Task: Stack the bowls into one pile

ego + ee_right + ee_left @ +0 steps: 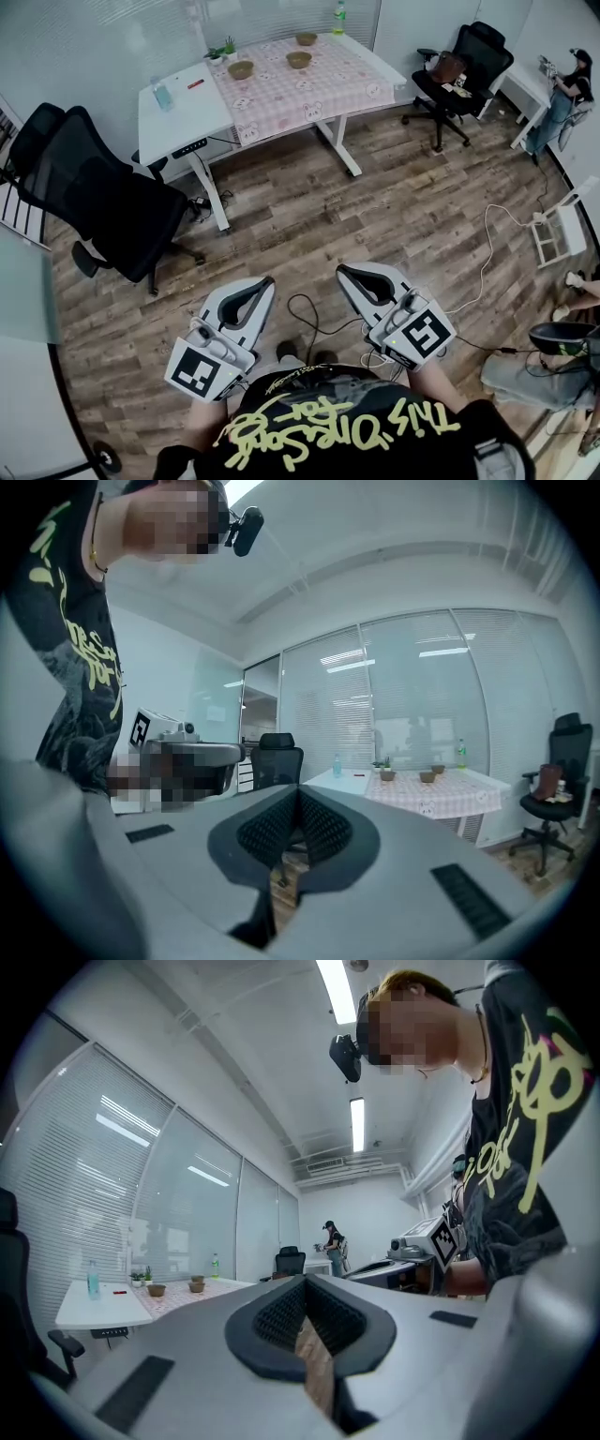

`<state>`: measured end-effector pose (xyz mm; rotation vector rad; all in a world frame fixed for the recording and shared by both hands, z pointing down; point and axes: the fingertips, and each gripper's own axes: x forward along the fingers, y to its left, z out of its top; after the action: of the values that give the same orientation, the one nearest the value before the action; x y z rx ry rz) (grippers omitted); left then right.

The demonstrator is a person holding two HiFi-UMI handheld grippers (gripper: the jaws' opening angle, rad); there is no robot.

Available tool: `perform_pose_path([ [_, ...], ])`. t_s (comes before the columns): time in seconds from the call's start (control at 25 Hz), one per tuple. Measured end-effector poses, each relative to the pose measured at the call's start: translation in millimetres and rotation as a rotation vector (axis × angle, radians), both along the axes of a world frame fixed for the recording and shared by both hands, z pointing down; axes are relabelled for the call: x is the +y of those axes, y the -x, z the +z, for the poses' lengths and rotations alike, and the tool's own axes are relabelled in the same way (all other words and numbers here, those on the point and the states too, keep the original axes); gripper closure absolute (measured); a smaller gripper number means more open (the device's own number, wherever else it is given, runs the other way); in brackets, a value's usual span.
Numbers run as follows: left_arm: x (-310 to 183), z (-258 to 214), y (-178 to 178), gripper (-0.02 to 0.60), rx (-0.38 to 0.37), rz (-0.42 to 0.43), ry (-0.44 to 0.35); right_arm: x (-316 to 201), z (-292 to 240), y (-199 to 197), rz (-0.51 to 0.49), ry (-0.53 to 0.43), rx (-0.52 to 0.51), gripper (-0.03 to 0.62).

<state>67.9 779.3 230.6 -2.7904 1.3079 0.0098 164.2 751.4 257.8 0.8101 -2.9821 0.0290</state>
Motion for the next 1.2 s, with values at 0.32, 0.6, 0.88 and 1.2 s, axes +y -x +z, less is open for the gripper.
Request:
perform_pose_path([
  [0.32,-9,-4,13,0.488,0.038,-0.079,-0.013,-18,-6,-7,0.072,-0.025,-0.049,0.507],
  [0.6,-10,-9,29,0.304,0.079,-0.119,-0.023,-26,-14,-11,0.114,-0.044,-0.069,0.375],
  [0.88,-10,-7,39,0.299,0.072,-0.109,-0.019,-25,-14,3,0.113,-0.049,-0.063,0.364],
  [1.2,-13,-10,62,0.300,0.103,-0.083,-0.016,-26,-12,26,0.119,-0.021,-0.071,0.364],
])
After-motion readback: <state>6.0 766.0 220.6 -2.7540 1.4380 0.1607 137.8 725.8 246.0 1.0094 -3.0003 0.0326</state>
